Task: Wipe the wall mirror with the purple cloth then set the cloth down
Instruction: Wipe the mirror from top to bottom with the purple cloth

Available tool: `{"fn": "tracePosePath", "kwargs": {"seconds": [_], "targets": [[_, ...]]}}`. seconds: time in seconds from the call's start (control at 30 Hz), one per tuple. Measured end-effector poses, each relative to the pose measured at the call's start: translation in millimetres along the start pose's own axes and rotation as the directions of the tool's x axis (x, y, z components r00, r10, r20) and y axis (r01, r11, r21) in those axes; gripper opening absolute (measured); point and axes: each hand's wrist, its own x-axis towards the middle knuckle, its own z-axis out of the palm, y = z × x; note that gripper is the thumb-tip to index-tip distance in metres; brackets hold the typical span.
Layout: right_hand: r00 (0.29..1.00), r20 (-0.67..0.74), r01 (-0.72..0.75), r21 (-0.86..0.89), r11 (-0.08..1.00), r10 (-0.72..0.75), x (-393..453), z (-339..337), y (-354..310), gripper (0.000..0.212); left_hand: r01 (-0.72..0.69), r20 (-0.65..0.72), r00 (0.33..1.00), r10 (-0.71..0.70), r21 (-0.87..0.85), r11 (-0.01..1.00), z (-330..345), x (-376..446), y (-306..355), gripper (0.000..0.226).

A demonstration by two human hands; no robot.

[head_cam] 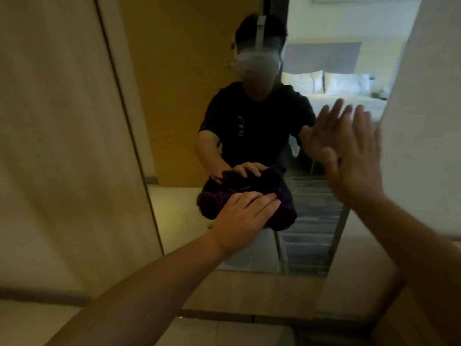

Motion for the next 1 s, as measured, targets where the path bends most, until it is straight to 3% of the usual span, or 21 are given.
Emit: {"fn": "tracePosePath", "kwargs": {"seconds": [0.13, 0.37, 0.67, 0.87, 1.0], "targets": [[0.966, 0.132, 0.229, -0.046, 0.972, -0.221, -53, 72, -71, 0.068, 0.017, 0.040, 0.999, -0.020, 0.063, 0.998, -21, -72, -39, 0.035], [0.924, 0.285, 0.313, -0.176, 0.933, -0.256, -85, 132, -106, 0.066, 0.072, 0.095, 0.992, -0.084, 0.126, 0.989, -38, -156, -89, 0.041], [0.887, 0.276, 0.449, -0.328, 0.831, -0.370, -86, 165, -115, 0.069, 0.074, 0.045, 0.996, -0.082, 0.157, 0.985, -20, -183, -121, 0.042], [0.884, 0.202, 0.467, -0.385, 0.796, -0.421, -85, 193, -105, 0.068, 0.077, -0.144, 0.988, -0.055, 0.155, 0.985, -7, -143, -146, 0.035], [0.874, 0.090, 0.472, -0.390, 0.791, -0.478, -83, 206, -97, 0.066, 0.027, -0.283, 0.958, 0.035, 0.211, 0.977, -16, -105, -158, 0.031]]}}
